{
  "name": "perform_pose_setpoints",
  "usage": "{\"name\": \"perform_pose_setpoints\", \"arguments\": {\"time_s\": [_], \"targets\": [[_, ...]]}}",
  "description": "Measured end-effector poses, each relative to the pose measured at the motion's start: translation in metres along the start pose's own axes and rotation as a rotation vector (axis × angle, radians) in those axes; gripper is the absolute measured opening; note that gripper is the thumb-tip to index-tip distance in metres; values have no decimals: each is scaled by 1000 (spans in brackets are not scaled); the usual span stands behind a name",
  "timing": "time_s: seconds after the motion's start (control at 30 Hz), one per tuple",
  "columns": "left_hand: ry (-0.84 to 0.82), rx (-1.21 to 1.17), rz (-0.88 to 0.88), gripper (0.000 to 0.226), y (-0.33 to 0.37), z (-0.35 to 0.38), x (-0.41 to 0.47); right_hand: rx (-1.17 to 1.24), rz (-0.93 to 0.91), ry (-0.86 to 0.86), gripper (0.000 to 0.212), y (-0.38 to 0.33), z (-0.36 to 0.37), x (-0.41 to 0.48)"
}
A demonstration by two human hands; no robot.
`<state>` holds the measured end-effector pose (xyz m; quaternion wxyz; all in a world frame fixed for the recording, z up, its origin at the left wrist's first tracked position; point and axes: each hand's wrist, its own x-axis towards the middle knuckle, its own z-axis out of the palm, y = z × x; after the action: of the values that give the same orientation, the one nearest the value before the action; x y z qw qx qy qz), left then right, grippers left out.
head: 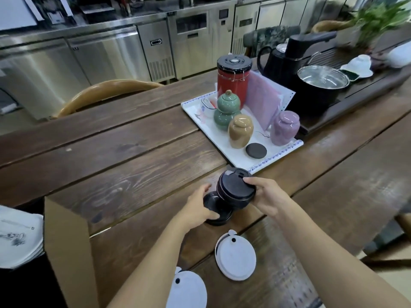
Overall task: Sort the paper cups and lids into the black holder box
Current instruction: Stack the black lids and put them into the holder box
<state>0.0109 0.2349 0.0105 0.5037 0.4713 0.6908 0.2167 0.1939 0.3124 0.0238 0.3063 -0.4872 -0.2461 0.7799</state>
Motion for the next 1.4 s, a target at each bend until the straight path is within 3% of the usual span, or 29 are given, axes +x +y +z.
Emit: {"name": "perform_pose_setpoints", "arguments": {"time_s": [0.13, 0.27, 0.37, 0.47, 0.6, 0.7, 0.83, 0.87, 0.93, 1.03, 1.1, 1.23, 1.4], "targets": [[-27, 303, 125, 95, 2, 12, 6, 134, -3, -10, 15, 3, -9, 2], [32, 457, 140, 90, 1, 16, 8, 231, -27, -19, 16, 4, -15, 5], [236, 657, 75, 80, -7, 23, 7, 261, -30, -44, 24, 4, -15, 7], [478, 702, -109, 80, -11, 34, 2, 280, -35, -89, 19, 4, -12, 10], [562, 776, -168, 85, -12, 37, -4, 303, -42, -148, 20, 7, -1, 14], [551, 543, -125, 83, -12, 23, -6, 309, -39, -203, 23, 8, 8, 15], [663, -170, 6, 27, -2, -12, -15, 327, -48, -325, 58, 8, 17, 17], [582, -418, -43, 26, 4, -19, -17, 323, -47, -352, 59, 9, 19, 18], [339, -752, -140, 53, 15, -28, -19, 298, -38, -393, 62, 9, 27, 18], [67, -781, -176, 85, 25, -36, -22, 245, -7, -424, 50, 12, 37, 19], [-6, -763, -155, 80, 27, -39, -22, 164, 4, -393, 38, 13, 39, 19], [53, -632, -195, 70, 21, -41, -13, -86, -59, -267, 55, 15, 41, 20], [192, -700, -202, 54, 12, -40, 1, -182, -136, -154, 26, 18, 44, 21]]}}
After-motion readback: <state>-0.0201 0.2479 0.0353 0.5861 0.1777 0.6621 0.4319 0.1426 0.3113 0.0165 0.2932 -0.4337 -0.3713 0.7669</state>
